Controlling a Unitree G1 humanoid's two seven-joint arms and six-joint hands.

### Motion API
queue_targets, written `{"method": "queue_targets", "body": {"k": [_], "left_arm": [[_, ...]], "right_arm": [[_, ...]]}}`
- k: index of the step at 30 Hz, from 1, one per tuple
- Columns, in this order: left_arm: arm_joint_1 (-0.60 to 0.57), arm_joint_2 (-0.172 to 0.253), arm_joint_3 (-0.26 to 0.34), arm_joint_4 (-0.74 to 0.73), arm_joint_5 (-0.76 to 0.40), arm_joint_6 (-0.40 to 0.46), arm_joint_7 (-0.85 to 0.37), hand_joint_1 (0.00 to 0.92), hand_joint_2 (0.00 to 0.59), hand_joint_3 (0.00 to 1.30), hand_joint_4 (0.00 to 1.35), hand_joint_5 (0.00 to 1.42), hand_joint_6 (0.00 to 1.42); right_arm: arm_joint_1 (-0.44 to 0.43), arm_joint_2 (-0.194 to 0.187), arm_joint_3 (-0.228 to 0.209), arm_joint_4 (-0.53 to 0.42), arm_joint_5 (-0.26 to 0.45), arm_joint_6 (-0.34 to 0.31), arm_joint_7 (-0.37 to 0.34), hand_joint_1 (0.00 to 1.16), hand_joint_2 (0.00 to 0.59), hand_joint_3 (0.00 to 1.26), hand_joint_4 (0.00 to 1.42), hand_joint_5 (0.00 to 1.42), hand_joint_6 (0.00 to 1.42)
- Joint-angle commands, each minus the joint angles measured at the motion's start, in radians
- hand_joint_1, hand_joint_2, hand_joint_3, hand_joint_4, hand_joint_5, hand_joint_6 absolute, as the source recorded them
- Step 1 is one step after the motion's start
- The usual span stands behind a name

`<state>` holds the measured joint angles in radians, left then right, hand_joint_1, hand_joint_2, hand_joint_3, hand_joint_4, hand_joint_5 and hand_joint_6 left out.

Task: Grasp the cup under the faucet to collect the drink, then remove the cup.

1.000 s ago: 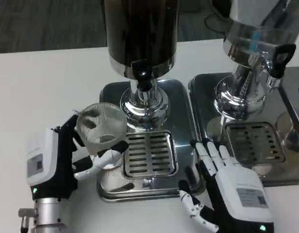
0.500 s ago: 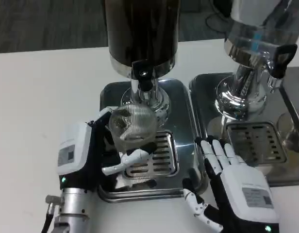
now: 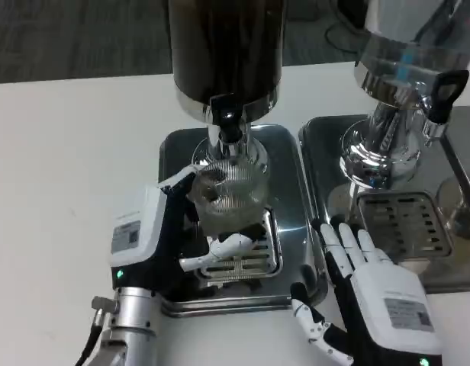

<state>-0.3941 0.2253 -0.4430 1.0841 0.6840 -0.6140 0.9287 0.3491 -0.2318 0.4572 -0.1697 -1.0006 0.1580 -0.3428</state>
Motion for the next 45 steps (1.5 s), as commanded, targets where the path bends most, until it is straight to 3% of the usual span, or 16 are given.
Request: {"method": "queue_targets", "body": {"k": [1,4,7,11,24,26,30,35,38,42,45], "left_arm": [[0.019,0.004,-0.022,0.028,0.012,0.026,-0.053,0.405,0.057,0.39,0.5,0.73,0.85],[0.022,0.007,-0.033,0.017,0.025,0.041,-0.034,0.239,0.033,0.23,0.3,0.57,0.61],[0.03,0.014,-0.034,0.003,0.026,0.055,-0.01,0.15,0.038,0.13,0.17,0.45,0.44],[0.038,0.02,-0.022,-0.019,0.009,0.055,-0.024,0.002,0.0,0.07,0.1,0.41,0.36],[0.142,0.085,0.071,-0.133,-0.056,-0.009,-0.055,0.0,0.0,0.11,0.13,0.43,0.38],[0.155,0.093,0.097,-0.155,-0.076,-0.016,-0.059,0.0,0.0,0.09,0.08,0.37,0.34],[0.166,0.132,0.119,-0.203,-0.049,-0.002,-0.033,0.0,0.0,0.04,0.01,0.32,0.25],[0.184,0.171,0.129,-0.233,-0.018,0.036,-0.022,0.0,0.0,0.0,0.0,0.19,0.11],[0.21,0.197,0.14,-0.286,-0.012,0.036,-0.03,0.0,0.012,0.0,0.0,0.09,0.01],[0.243,0.251,0.132,-0.395,0.069,0.095,-0.026,0.0,0.038,0.0,0.0,0.0,0.0],[0.267,0.274,0.15,-0.457,0.062,0.091,-0.057,0.0,0.052,0.0,0.0,0.0,0.0]], "right_arm": [[-0.004,0.004,-0.002,-0.008,0.003,-0.005,0.0,0.22,0.424,0.04,0.0,0.0,0.1],[-0.011,-0.001,-0.002,-0.006,0.002,-0.007,0.006,0.22,0.424,0.04,0.0,0.0,0.1],[-0.013,-0.002,-0.001,-0.005,0.004,-0.008,0.005,0.22,0.424,0.04,0.0,0.0,0.1],[-0.017,-0.007,-0.002,-0.001,0.007,-0.012,0.006,0.22,0.424,0.04,0.0,0.0,0.09],[-0.058,-0.022,-0.009,0.031,0.014,-0.048,-0.003,0.22,0.424,0.04,0.0,0.0,0.08],[-0.06,-0.028,-0.008,0.028,0.006,-0.049,-0.003,0.22,0.424,0.04,0.0,0.0,0.07],[-0.068,-0.044,0.013,0.009,-0.085,-0.034,-0.023,0.23,0.421,0.04,0.0,0.0,0.07],[-0.061,-0.036,0.001,0.008,-0.077,-0.018,-0.006,0.24,0.417,0.04,0.0,0.0,0.05],[-0.064,-0.058,-0.003,0.006,-0.105,-0.009,-0.008,0.25,0.416,0.04,0.0,0.0,0.0],[-0.08,-0.072,-0.006,0.015,-0.116,0.002,0.027,0.25,0.416,0.0,0.0,0.0,0.0],[-0.089,-0.07,-0.01,0.023,-0.109,-0.005,0.025,0.25,0.412,0.0,0.0,0.0,0.0]]}}
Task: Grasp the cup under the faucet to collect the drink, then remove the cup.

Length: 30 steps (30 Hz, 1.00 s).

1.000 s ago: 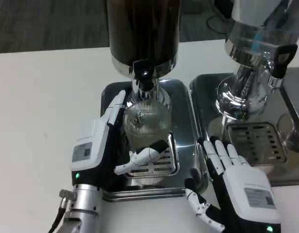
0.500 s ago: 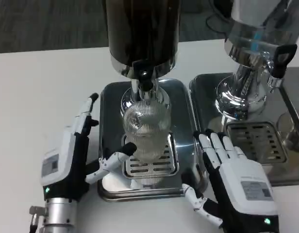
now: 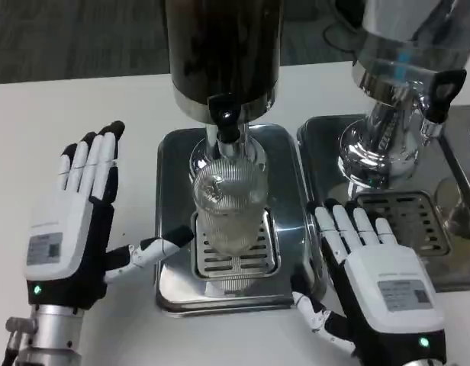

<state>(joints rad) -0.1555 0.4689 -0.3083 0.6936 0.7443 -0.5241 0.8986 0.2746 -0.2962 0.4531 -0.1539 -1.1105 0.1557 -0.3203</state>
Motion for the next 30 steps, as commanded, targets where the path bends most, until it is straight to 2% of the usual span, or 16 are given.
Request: {"method": "queue_targets", "body": {"k": [1,3,5,8,12,16,19,22,24,28,30], "left_arm": [[0.033,0.034,0.024,-0.077,-0.007,-0.012,-0.029,0.0,0.053,0.0,0.0,0.0,0.0],[0.04,0.037,0.042,-0.091,-0.027,-0.043,-0.035,0.0,0.054,0.0,0.0,0.0,0.0],[0.045,0.043,0.064,-0.104,-0.064,-0.09,-0.053,0.0,0.054,0.0,0.0,0.0,0.0],[0.04,0.053,0.098,-0.116,-0.144,-0.184,-0.114,0.0,0.055,0.0,0.0,0.0,0.0],[0.027,0.067,0.131,-0.145,-0.237,-0.313,-0.226,0.0,0.07,0.0,0.0,0.07,0.0],[0.034,0.05,0.166,-0.197,-0.343,-0.395,-0.338,0.0,0.082,0.0,0.0,0.08,0.02],[0.044,0.03,0.168,-0.222,-0.522,-0.433,-0.494,0.0,0.084,0.0,0.0,0.07,0.01],[0.049,0.023,0.157,-0.25,-0.765,-0.437,-0.721,0.0,0.087,0.0,0.0,0.08,0.04],[0.045,0.018,0.153,-0.277,-0.917,-0.411,-0.879,0.0,0.09,0.0,0.0,0.1,0.07],[0.018,-0.006,0.16,-0.321,-1.112,-0.305,-1.143,0.0,0.096,0.0,0.0,0.11,0.11],[0.004,-0.015,0.169,-0.331,-1.148,-0.261,-1.229,0.0,0.095,0.0,0.0,0.11,0.11]], "right_arm": [[-0.015,0.002,-0.005,0.007,-0.01,0.008,-0.008,0.25,0.41,0.0,0.0,0.0,0.0],[-0.007,0.025,0.0,0.009,-0.048,0.047,-0.038,0.23,0.398,0.0,0.0,0.0,0.0],[-0.005,0.038,0.002,0.01,-0.055,0.063,-0.042,0.22,0.395,0.0,0.0,0.0,0.0],[-0.004,0.034,0.0,0.01,-0.038,0.058,-0.031,0.2,0.397,0.0,0.0,0.0,0.0],[-0.003,0.034,-0.009,0.008,-0.025,0.059,-0.025,0.19,0.392,0.0,0.0,0.0,0.0],[0.007,0.06,-0.004,0.001,-0.055,0.11,-0.023,0.18,0.389,0.0,0.0,0.0,0.0],[0.008,0.055,-0.008,-0.003,-0.043,0.114,-0.013,0.18,0.387,0.0,0.0,0.0,0.0],[0.006,0.054,-0.012,0.001,-0.021,0.108,-0.007,0.18,0.387,0.0,0.0,0.0,0.0],[0.0,0.057,-0.006,0.007,-0.02,0.106,-0.007,0.18,0.386,0.0,0.0,0.0,0.01],[-0.009,0.067,-0.003,0.011,-0.021,0.117,-0.003,0.17,0.386,0.01,0.0,0.0,0.01],[-0.003,0.07,-0.005,0.007,-0.02,0.12,-0.008,0.17,0.386,0.01,0.0,0.0,0.01]]}}
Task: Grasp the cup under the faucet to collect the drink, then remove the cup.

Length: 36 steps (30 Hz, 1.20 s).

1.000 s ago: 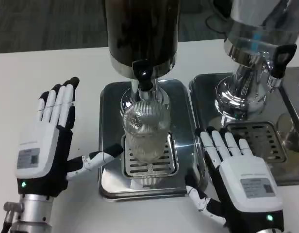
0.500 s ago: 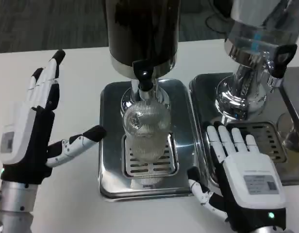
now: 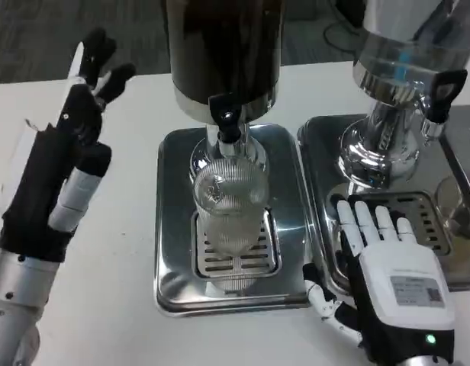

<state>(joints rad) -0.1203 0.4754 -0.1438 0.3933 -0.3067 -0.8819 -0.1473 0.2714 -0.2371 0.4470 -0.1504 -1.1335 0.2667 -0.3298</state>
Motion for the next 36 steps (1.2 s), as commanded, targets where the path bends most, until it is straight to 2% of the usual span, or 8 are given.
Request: {"method": "queue_targets", "body": {"k": [1,5,9,14,20,24,29,36], "left_arm": [[-0.041,-0.029,0.01,-0.032,-0.098,0.115,-0.216,0.0,0.095,0.0,0.0,0.11,0.11],[-0.069,-0.068,0.046,-0.026,-0.104,0.171,-0.322,0.0,0.094,0.03,0.0,0.13,0.12],[-0.102,-0.127,0.076,-0.028,-0.085,0.198,-0.375,0.0,0.108,0.05,0.0,0.14,0.13],[-0.138,-0.164,0.093,-0.008,-0.063,0.234,-0.426,0.0,0.109,0.07,0.0,0.15,0.13],[-0.146,-0.194,0.085,-0.01,-0.05,0.249,-0.495,0.0,0.118,0.17,0.04,0.25,0.23],[-0.121,-0.19,0.088,-0.038,-0.018,0.235,-0.515,0.0,0.118,0.21,0.09,0.29,0.26],[-0.1,-0.189,0.092,-0.061,0.003,0.239,-0.508,0.0,0.12,0.24,0.1,0.31,0.28],[-0.071,-0.169,0.109,-0.097,0.053,0.22,-0.497,0.0,0.128,0.26,0.11,0.32,0.29]], "right_arm": [[0.002,0.011,0.0,0.002,0.004,0.009,0.002,0.17,0.386,0.01,0.0,0.0,0.02],[0.009,0.021,0.004,0.004,0.005,0.015,0.002,0.17,0.386,0.01,0.0,0.0,0.02],[0.019,0.03,-0.003,-0.002,0.014,0.019,-0.001,0.2,0.407,0.03,0.0,0.0,0.03],[0.019,0.039,-0.003,0.003,0.02,0.022,-0.008,0.2,0.407,0.03,0.0,0.0,0.03],[0.016,0.039,-0.019,0.01,0.039,0.022,-0.014,0.21,0.407,0.03,0.0,0.0,0.03],[0.01,0.045,-0.012,0.018,0.041,0.021,-0.008,0.21,0.407,0.03,0.0,0.0,0.03],[0.001,0.039,-0.021,0.016,0.055,0.015,0.002,0.21,0.407,0.03,0.0,0.0,0.03],[0.004,0.039,-0.007,0.018,0.054,0.015,0.0,0.22,0.407,0.03,0.0,0.0,0.05]]}}
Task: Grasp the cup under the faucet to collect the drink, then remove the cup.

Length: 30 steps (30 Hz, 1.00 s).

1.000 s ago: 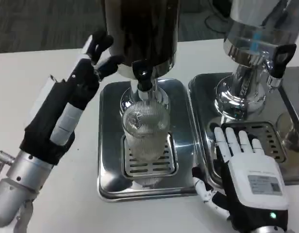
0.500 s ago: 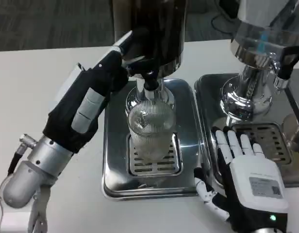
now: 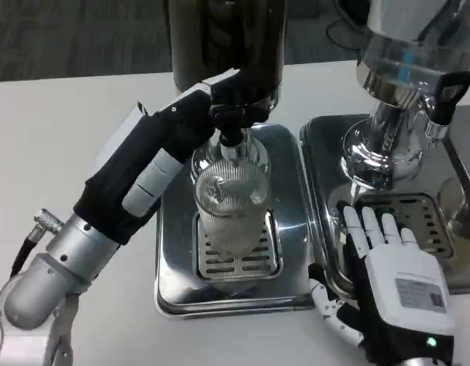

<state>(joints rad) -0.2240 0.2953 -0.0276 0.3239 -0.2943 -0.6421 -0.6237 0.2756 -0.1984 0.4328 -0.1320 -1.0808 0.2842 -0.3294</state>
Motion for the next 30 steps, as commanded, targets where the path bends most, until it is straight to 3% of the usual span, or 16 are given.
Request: {"method": "queue_targets", "body": {"k": [1,9,15,19,22,30], "left_arm": [[0.036,0.011,-0.006,-0.031,0.046,-0.024,-0.019,0.0,0.128,0.26,0.11,0.32,0.29],[0.043,0.05,-0.011,-0.066,0.184,-0.121,0.025,0.0,0.133,0.28,0.12,0.32,0.3],[0.034,0.084,-0.018,-0.055,0.223,-0.15,0.038,0.0,0.135,0.29,0.13,0.33,0.3],[0.023,0.111,-0.018,-0.034,0.274,-0.186,0.06,0.0,0.137,0.3,0.13,0.32,0.28],[0.015,0.125,-0.02,-0.013,0.348,-0.217,0.102,0.0,0.138,0.3,0.13,0.32,0.27],[0.013,0.166,-0.033,-0.006,0.488,-0.279,0.198,0.0,0.137,0.3,0.13,0.31,0.26]], "right_arm": [[0.004,0.003,0.009,-0.004,0.0,-0.001,-0.005,0.22,0.407,0.03,0.0,0.0,0.05],[0.023,0.017,-0.002,-0.028,0.05,-0.049,-0.066,0.25,0.355,0.0,0.0,0.0,0.06],[0.006,0.024,-0.06,-0.034,0.227,-0.144,-0.025,0.31,0.313,0.0,0.0,0.0,0.07],[-0.009,0.027,-0.047,-0.019,0.211,-0.14,-0.025,0.3,0.265,0.0,0.0,0.0,0.05],[-0.003,0.02,-0.046,-0.02,0.207,-0.143,-0.026,0.29,0.262,0.0,0.0,0.0,0.05],[0.012,0.009,-0.08,-0.021,0.301,-0.206,-0.007,0.28,0.245,0.0,0.0,0.0,0.05]]}}
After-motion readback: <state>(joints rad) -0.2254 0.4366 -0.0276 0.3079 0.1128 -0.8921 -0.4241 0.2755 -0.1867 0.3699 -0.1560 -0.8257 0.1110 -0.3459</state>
